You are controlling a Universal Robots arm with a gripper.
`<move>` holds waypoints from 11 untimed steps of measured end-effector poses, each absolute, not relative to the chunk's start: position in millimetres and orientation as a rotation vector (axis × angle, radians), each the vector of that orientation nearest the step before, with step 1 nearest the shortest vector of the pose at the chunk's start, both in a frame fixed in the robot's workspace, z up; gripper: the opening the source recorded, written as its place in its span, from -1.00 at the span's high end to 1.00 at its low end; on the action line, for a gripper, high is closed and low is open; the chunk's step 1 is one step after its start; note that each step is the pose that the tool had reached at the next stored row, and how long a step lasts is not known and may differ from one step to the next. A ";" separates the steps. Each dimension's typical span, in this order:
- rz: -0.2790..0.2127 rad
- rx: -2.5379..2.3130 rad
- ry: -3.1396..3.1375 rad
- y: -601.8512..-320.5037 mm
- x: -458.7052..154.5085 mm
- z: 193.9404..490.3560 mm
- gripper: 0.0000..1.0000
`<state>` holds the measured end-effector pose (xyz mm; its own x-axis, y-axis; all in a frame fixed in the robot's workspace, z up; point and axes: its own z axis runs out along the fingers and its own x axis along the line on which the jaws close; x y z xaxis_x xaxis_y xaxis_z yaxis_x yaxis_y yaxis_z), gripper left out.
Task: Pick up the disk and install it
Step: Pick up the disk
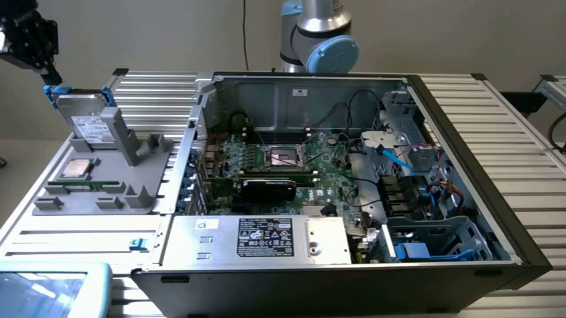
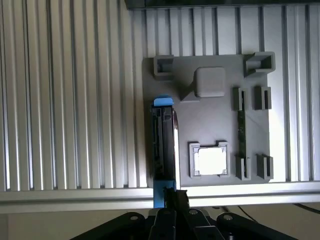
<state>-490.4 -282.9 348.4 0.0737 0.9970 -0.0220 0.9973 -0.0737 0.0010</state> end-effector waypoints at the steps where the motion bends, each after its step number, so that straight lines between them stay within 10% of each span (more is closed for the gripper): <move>1: -0.024 2.307 2.109 -282.9 -490.4 348.4 0.79; 11: -0.025 2.356 2.055 -282.8 -490.5 348.4 0.76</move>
<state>-490.5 -282.8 348.4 0.1355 0.9905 -0.0219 0.9908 -0.1355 0.0010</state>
